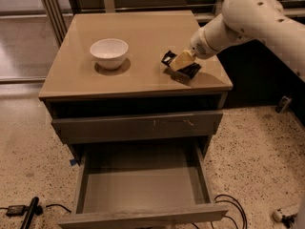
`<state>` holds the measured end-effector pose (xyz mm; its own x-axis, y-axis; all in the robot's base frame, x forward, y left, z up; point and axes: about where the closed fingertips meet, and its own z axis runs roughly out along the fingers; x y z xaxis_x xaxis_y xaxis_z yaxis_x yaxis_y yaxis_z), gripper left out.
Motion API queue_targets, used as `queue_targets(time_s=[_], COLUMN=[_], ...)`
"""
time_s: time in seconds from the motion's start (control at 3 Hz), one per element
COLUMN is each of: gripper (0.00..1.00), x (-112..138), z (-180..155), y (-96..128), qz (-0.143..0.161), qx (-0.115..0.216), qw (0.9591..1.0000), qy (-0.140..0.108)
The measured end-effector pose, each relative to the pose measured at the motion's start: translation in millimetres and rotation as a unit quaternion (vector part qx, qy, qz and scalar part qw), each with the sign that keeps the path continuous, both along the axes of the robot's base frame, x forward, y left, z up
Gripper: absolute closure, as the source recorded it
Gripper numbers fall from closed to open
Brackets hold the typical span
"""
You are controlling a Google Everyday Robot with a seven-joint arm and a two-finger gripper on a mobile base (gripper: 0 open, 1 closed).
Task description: Place rxbar chocolate into middle drawer
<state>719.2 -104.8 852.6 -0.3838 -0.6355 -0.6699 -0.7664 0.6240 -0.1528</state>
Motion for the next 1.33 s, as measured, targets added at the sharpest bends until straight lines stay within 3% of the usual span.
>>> queue_targets(time_s=[0.33, 0.67, 1.0, 1.33], gripper=[1.00, 1.00, 1.00, 1.00], x=[-42.2, -77.0, -122.7, -165.6], z=[62.2, 92.4, 104.3, 79.1], y=[-48.6, -54.1, -45.1, -29.7], qz=[-0.015, 0.010, 0.046, 0.069], qx=[-0.006, 0.007, 0.026, 0.048], qw=[0.9991, 0.9980, 0.9955, 0.9944], qy=[-0.039, -0.061, -0.079, -0.064])
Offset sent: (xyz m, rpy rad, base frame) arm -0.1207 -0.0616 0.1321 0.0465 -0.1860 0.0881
